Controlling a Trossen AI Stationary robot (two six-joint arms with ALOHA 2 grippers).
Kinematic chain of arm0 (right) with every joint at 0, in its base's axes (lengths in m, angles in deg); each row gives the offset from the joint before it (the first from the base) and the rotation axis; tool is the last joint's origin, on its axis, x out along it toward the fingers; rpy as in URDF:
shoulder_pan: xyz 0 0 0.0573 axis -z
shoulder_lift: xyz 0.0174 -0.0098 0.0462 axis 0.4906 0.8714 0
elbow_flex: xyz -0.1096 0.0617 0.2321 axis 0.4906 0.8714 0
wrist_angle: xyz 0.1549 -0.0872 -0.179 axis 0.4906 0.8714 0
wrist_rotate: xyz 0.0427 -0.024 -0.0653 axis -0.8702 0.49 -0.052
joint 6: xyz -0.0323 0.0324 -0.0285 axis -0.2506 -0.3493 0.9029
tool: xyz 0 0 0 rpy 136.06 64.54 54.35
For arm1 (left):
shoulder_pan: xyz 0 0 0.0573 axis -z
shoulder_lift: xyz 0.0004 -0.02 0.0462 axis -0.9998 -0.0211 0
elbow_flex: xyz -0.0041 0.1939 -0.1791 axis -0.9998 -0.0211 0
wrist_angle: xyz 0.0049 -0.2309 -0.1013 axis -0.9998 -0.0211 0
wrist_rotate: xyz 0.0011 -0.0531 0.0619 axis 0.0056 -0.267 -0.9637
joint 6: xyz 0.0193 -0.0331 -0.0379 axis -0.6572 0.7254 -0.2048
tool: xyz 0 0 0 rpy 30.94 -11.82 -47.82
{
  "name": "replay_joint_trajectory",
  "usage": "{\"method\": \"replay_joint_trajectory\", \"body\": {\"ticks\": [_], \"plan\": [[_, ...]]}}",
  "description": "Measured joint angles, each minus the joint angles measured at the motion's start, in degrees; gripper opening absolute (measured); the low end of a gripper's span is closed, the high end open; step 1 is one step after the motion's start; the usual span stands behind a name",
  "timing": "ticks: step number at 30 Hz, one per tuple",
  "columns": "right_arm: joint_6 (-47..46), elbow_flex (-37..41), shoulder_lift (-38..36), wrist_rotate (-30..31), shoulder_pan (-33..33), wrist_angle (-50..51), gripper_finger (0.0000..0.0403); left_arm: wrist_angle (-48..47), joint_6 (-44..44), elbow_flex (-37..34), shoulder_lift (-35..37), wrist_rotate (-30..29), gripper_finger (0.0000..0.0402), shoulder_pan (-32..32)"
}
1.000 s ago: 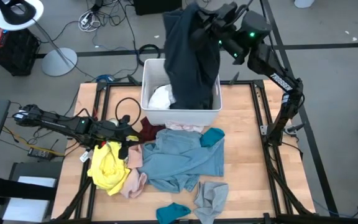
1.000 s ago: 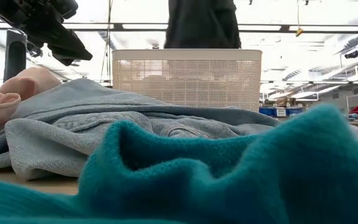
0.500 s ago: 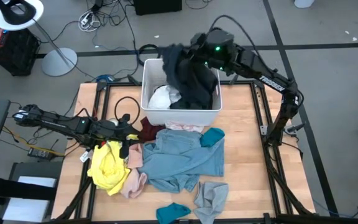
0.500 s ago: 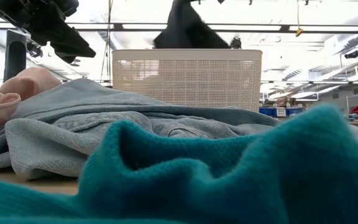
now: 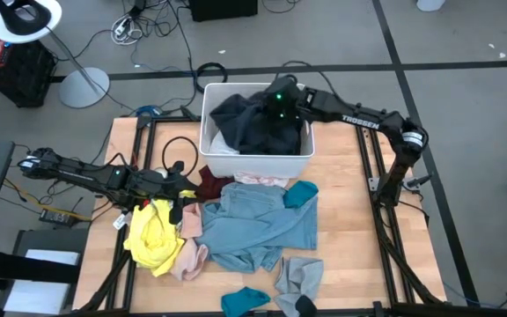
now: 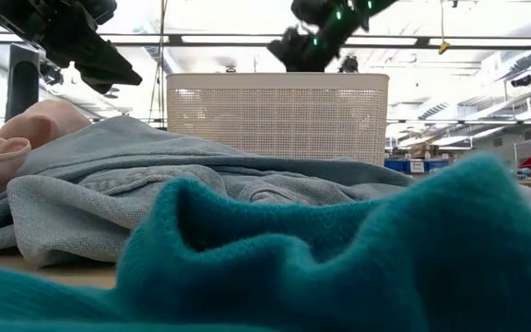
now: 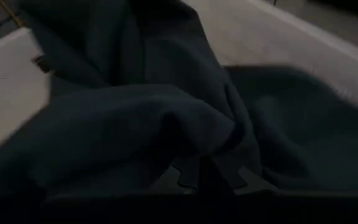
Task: Sort clothes
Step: Put the blue jacket into the white laundry bin
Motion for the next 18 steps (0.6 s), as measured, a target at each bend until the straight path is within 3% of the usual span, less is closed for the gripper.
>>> {"method": "replay_joint_trajectory", "body": {"ticks": [10, 18], "plan": [[-0.9, 13.0, 0.0, -4.1, 2.3, -3.9, 0.0006, 0.0, 0.0, 0.0, 0.0, -0.6, 0.0156, 0.0], [-0.5, 15.8, 4.1, -7.5, 2.9, -2.4, 0.0008, 0.4, 0.0, 0.0, 0.0, -0.6, 0.0156, 0.0]]}}
